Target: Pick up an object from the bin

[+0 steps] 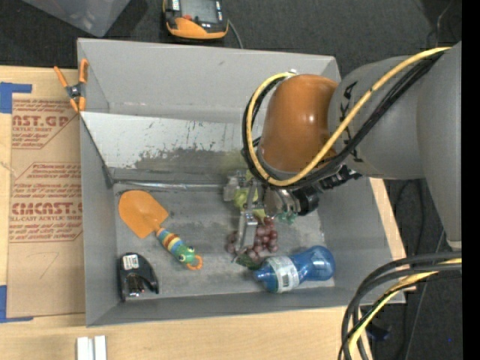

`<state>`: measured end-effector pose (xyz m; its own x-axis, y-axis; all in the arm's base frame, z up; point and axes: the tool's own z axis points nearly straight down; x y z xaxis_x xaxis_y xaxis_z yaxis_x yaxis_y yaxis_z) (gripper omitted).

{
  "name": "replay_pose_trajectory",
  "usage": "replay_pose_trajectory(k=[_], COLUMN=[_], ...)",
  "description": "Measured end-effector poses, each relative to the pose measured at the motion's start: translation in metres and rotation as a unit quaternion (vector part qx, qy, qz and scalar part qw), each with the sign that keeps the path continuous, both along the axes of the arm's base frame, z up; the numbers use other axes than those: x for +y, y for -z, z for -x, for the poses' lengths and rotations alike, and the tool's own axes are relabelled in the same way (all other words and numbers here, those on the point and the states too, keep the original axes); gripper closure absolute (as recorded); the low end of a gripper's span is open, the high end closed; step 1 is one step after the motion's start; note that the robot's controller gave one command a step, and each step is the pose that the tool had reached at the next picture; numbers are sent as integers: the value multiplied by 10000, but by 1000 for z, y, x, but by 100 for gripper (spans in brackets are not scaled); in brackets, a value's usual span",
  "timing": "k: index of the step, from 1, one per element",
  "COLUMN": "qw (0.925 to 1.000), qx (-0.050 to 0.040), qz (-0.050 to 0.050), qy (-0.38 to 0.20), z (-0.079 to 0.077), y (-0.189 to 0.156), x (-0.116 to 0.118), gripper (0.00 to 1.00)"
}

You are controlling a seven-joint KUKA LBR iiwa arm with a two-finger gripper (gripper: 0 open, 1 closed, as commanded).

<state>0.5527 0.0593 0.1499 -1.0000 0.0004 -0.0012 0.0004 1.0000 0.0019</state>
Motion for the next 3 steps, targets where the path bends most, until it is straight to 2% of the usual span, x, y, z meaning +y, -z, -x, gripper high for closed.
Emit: replay_pose_trajectory(k=[1,2,3], qw=[10000,9754,9913], qx=[0,-10,-20], qz=[0,3,-5], qy=[-1,-2204,-1316], z=[0,54,33], y=[0,64,78], x=[0,-21,-15], gripper=[0,0,0])
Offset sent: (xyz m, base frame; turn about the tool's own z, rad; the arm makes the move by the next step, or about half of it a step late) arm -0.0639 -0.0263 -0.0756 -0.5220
